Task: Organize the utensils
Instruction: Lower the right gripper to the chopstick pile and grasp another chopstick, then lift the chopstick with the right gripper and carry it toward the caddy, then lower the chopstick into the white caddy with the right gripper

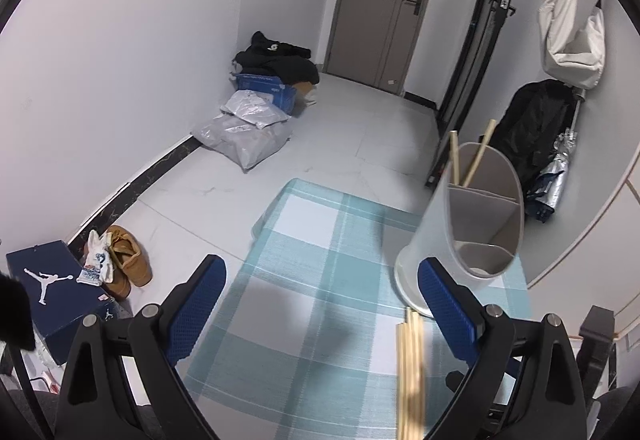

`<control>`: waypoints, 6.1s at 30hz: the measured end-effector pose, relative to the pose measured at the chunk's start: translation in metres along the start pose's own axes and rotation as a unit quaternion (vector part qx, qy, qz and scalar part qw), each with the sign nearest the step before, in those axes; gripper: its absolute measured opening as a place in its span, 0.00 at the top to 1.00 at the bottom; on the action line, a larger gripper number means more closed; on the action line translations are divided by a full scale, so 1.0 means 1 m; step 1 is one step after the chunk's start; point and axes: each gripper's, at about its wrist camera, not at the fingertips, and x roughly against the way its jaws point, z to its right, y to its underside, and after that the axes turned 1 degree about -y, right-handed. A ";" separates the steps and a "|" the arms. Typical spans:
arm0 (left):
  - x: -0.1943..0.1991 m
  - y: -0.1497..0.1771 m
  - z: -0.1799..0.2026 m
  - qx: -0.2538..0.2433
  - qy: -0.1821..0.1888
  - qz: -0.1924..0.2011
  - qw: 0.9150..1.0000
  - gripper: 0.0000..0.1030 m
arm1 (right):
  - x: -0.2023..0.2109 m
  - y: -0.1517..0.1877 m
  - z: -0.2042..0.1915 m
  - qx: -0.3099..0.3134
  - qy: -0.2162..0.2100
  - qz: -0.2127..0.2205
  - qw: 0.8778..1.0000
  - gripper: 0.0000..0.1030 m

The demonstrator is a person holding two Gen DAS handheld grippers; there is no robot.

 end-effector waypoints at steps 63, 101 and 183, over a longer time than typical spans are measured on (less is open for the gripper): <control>-0.014 -0.004 -0.031 0.060 -0.022 -0.054 0.996 0.08 | -0.069 -0.024 -0.058 0.099 0.062 -0.101 0.988 0.80; -0.072 0.053 0.031 -0.104 0.021 -0.228 0.968 0.08 | -0.041 -0.051 0.023 -0.003 -0.088 -0.061 0.994 0.95; 0.057 0.001 0.048 -0.093 0.086 -0.007 0.992 0.97 | 0.118 -0.024 0.018 0.010 -0.077 0.186 0.979 0.95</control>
